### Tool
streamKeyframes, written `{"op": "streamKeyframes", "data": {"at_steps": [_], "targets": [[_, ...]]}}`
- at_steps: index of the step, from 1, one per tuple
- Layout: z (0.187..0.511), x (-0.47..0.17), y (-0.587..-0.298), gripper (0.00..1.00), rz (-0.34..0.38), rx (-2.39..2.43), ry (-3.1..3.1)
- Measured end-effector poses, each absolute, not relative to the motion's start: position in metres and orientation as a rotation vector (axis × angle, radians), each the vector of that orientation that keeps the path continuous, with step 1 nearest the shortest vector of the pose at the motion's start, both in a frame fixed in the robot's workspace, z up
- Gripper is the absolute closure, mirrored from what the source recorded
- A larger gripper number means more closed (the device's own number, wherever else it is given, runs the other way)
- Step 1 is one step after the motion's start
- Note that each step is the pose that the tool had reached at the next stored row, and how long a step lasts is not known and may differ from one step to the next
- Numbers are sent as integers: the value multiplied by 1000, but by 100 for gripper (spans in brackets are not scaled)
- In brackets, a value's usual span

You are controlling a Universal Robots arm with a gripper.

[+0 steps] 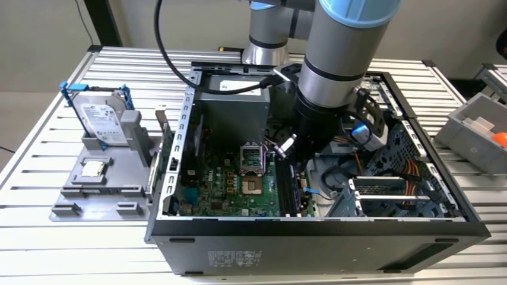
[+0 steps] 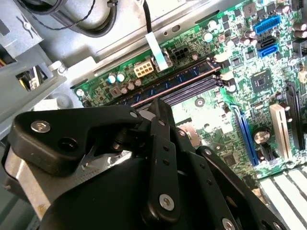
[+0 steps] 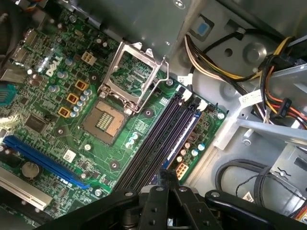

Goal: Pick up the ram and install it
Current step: 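Press down the ram until it locks into place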

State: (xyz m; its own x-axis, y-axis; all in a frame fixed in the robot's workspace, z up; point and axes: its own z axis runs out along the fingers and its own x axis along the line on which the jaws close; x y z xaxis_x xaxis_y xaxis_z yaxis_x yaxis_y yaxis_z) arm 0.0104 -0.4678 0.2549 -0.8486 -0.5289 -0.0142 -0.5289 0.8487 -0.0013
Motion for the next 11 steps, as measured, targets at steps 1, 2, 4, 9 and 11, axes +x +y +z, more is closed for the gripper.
{"op": "streamKeyframes", "data": {"at_steps": [1, 2, 4, 9, 11], "targets": [[255, 10, -468, 100, 10, -875, 3003], [255, 10, -468, 100, 18, -889, 2999], [255, 10, -468, 100, 31, -919, 2988], [255, 10, -468, 100, 40, -1011, 2957], [255, 11, -468, 100, 41, -1041, 2947]]}}
